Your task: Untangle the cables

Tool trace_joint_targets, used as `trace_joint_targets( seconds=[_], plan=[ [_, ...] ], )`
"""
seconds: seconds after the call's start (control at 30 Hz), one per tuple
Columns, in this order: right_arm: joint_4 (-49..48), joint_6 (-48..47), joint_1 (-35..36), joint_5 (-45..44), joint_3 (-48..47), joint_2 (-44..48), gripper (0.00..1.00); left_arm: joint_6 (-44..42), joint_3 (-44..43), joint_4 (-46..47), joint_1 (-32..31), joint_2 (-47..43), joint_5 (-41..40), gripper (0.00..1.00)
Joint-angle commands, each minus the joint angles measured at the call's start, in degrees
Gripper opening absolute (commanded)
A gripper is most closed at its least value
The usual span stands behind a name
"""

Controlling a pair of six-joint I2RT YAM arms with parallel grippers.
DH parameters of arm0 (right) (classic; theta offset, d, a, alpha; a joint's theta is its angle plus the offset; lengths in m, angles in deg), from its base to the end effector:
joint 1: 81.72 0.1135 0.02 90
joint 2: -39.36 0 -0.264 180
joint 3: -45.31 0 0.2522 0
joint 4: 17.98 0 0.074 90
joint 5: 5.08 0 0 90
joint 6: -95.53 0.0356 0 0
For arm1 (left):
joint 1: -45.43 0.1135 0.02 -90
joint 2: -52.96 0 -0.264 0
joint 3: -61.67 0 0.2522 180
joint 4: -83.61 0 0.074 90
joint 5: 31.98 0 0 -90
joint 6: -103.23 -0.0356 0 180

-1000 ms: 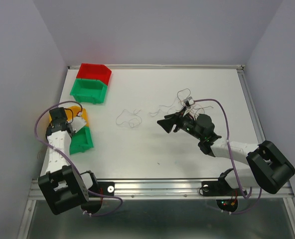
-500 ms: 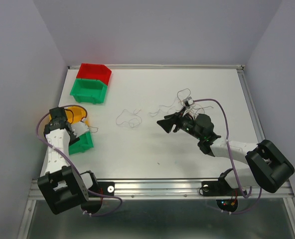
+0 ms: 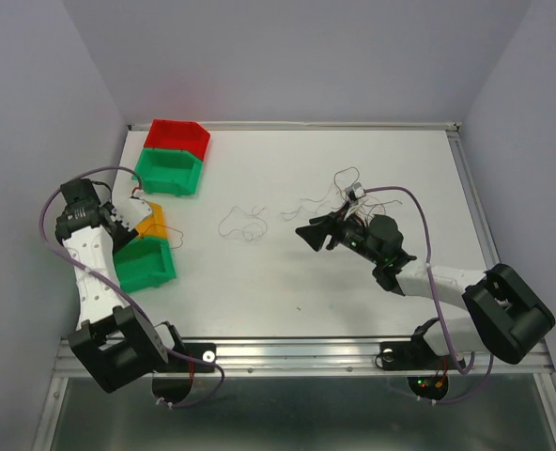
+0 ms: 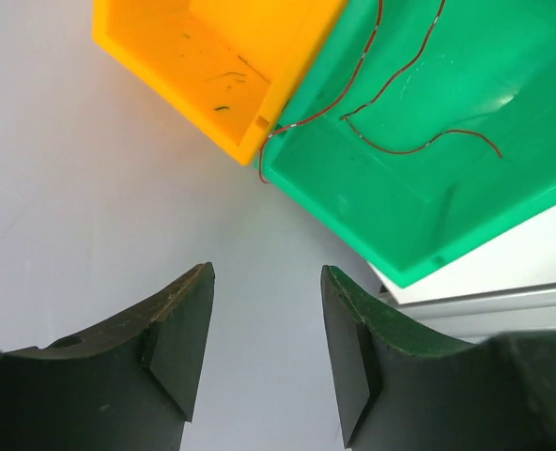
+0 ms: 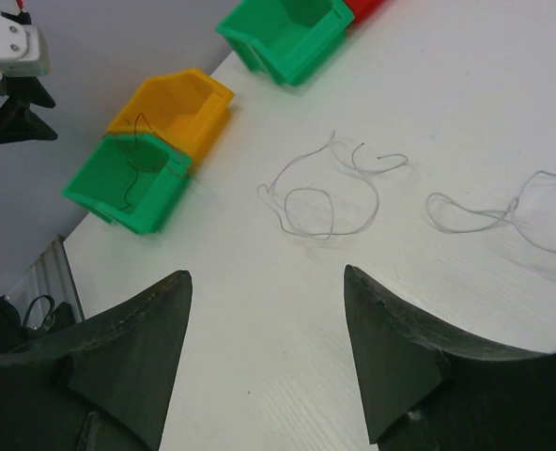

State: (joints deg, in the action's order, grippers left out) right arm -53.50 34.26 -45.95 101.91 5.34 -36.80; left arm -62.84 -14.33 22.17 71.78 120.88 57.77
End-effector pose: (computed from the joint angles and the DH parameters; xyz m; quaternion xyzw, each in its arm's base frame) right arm 0.2117 0.1653 0.2197 -0.1468 0.6957 0.4599 0.5319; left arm 0.2113 0.1048 0.3056 0.3985 0.8616 0.2463 0.1953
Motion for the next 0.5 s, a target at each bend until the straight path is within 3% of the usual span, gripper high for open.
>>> trace_joint_targets(
  seconds=[0.0,0.1,0.2,0.47],
  plan=[
    [-1.44,0.01,0.79,0.76,-3.14,0.66,0.71,3.13,2.29,2.41,2.99,-0.33,5.77,0.61],
    [-1.44,-0.17,0.79,0.5,-3.14,0.49,0.71,1.9,3.44,2.5,5.02,0.98,9.38,0.6],
    [-1.44,-0.25,0.71,0.41,-3.14,-0.04,0.71,0.32,4.93,4.16,6.08,1.78,11.32,0.49],
    [-1.17,-0.34,0.79,0.41,-3.23,-0.22,0.71,-0.57,5.82,8.21,6.17,1.86,15.36,0.46]
  ],
)
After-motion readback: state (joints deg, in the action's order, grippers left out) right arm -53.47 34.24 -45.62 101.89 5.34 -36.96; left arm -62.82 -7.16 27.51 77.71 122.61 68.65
